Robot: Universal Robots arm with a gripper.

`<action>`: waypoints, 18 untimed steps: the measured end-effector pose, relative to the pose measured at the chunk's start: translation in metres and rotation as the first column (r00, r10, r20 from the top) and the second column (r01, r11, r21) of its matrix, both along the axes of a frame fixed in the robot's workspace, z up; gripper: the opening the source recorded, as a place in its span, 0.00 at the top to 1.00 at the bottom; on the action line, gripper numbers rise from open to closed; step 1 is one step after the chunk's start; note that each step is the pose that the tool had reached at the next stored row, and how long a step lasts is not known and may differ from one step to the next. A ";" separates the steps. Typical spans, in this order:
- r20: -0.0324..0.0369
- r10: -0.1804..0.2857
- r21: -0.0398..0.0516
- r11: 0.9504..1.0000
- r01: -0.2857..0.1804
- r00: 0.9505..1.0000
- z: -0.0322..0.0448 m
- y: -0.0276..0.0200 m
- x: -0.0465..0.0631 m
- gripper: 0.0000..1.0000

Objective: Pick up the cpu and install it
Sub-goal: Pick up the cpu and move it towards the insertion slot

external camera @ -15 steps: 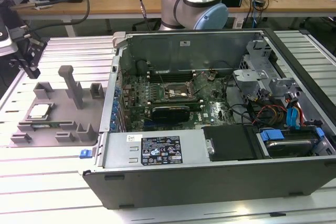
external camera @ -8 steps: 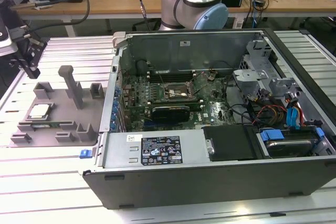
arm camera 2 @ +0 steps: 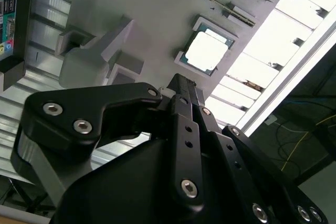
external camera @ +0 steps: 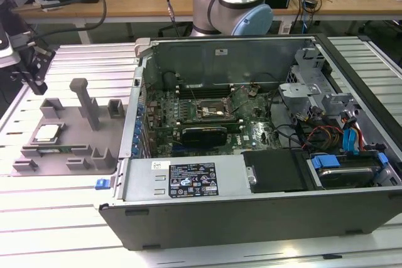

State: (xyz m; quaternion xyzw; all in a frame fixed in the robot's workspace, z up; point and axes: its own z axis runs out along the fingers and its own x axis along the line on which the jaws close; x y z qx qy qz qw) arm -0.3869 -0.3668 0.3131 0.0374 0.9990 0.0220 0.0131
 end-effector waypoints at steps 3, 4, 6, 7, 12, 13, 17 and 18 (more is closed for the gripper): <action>0.000 0.000 0.000 1.000 0.000 1.000 -0.0028 -0.0003 -0.002 0.89; 0.000 0.000 0.000 1.000 0.000 1.000 -0.0039 -0.0006 -0.003 0.89; 0.000 0.000 0.000 1.000 0.000 1.000 -0.0065 -0.0018 -0.004 0.89; 0.000 0.000 0.000 1.000 0.000 1.000 -0.0075 -0.0026 -0.004 0.89; 0.000 0.000 0.000 1.000 0.000 1.000 -0.0144 -0.0055 -0.006 0.89; 0.000 0.000 0.000 1.000 0.000 1.000 -0.0163 -0.0056 -0.008 0.89; 0.000 0.000 0.000 1.000 0.000 1.000 -0.0230 -0.0056 -0.017 0.89; 0.000 0.000 0.000 1.000 0.000 1.000 -0.0244 -0.0056 -0.018 0.89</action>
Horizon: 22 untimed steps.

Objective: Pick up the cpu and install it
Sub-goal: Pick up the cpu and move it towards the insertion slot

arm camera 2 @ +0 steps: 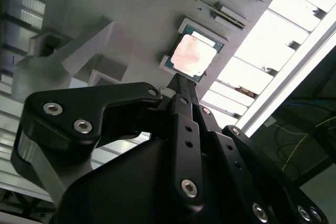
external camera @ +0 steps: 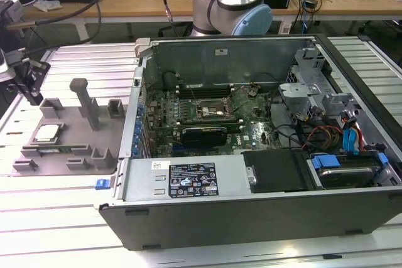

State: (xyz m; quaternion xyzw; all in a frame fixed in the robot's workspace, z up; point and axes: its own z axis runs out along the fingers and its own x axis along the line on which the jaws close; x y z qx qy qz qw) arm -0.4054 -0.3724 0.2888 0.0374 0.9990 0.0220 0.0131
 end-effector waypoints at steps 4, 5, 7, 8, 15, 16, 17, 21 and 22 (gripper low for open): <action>0.000 0.000 0.000 1.000 0.000 1.000 -0.0051 0.0000 -0.006 0.89; 0.000 0.000 0.000 1.000 0.000 1.000 -0.0060 0.0000 -0.008 0.89; 0.000 0.000 0.000 1.000 0.000 1.000 -0.0082 0.0000 -0.009 0.89; 0.000 0.000 0.000 1.000 0.000 1.000 -0.0097 0.0000 -0.011 0.89; 0.000 0.000 0.000 1.000 0.000 1.000 -0.0189 0.0000 -0.018 0.89; 0.000 0.000 0.000 1.000 0.000 1.000 -0.0195 0.0000 -0.018 0.89; 0.000 0.000 0.000 1.000 0.000 1.000 -0.0204 0.0000 -0.020 0.89; 0.000 0.000 0.000 1.000 0.000 1.000 -0.0226 0.0000 -0.022 0.89; 0.000 0.000 0.000 1.000 0.000 1.000 -0.0232 0.0000 -0.023 0.89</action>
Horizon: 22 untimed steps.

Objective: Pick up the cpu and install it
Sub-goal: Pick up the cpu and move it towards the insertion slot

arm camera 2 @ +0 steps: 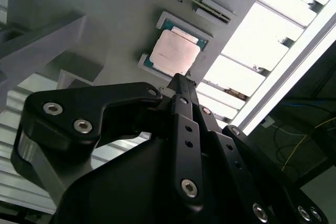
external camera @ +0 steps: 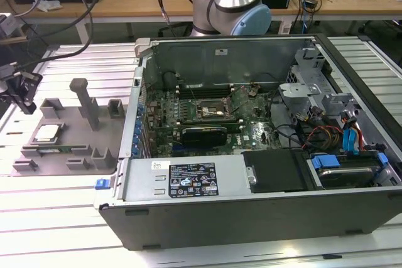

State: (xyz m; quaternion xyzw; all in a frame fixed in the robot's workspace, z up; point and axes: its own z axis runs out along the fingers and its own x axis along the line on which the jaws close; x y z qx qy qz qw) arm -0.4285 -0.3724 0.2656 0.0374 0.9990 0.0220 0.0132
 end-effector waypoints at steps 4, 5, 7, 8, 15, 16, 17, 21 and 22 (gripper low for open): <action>0.000 0.000 0.000 1.000 0.000 1.000 -0.0042 -0.0001 -0.002 0.89; 0.000 0.000 0.000 1.000 0.000 1.000 -0.0057 -0.0001 -0.003 0.89; 0.000 0.000 0.000 1.000 0.000 1.000 -0.0100 0.0000 -0.003 0.89; 0.000 0.000 -0.001 1.000 0.000 1.000 -0.0137 0.0000 -0.003 0.89; 0.000 0.000 -0.009 1.000 0.000 1.000 -0.0299 0.0000 -0.001 0.89; 0.000 0.000 -0.010 1.000 0.000 1.000 -0.0312 0.0000 0.000 0.89; 0.000 0.000 -0.010 1.000 0.000 1.000 -0.0340 0.0001 0.001 0.89; 0.000 0.000 -0.010 1.000 0.000 1.000 -0.0419 0.0000 0.001 0.89; 0.000 0.000 -0.010 1.000 0.000 1.000 -0.0433 0.0000 0.001 0.89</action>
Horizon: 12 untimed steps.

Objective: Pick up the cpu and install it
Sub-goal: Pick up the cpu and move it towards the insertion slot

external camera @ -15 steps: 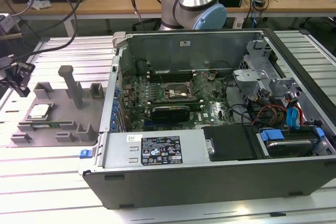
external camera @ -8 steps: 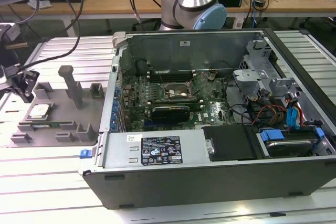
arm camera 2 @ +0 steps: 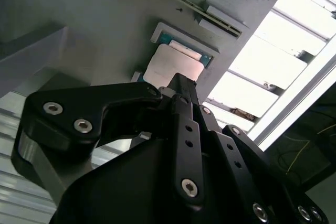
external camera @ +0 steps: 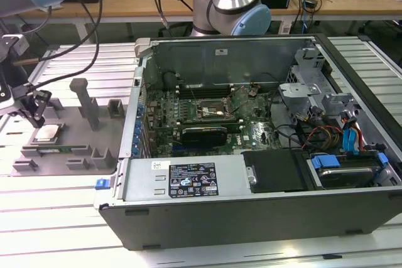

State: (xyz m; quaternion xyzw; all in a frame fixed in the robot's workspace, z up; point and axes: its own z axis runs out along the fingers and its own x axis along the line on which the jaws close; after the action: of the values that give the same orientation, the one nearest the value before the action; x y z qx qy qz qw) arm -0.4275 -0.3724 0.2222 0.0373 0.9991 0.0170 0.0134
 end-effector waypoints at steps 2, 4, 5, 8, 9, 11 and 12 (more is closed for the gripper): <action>0.000 0.000 0.000 1.000 0.000 1.000 -0.0026 -0.0001 0.001 0.89; 0.000 0.000 0.000 1.000 0.000 1.000 -0.0050 0.0000 0.002 0.89; 0.000 0.000 -0.001 1.000 0.000 1.000 -0.0063 0.0000 0.002 0.89; 0.000 0.000 -0.001 1.000 0.000 1.000 -0.0118 -0.0002 0.002 0.89; 0.000 0.001 -0.001 1.000 -0.001 1.000 -0.0135 -0.0002 0.002 0.89; 0.000 0.003 -0.001 1.000 -0.003 1.000 -0.0137 -0.0003 0.002 0.89; 0.000 0.003 -0.001 1.000 -0.003 1.000 -0.0137 -0.0003 0.002 0.89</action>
State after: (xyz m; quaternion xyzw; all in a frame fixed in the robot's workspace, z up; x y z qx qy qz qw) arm -0.4254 -0.3727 0.2085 0.0358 0.9991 0.0164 0.0133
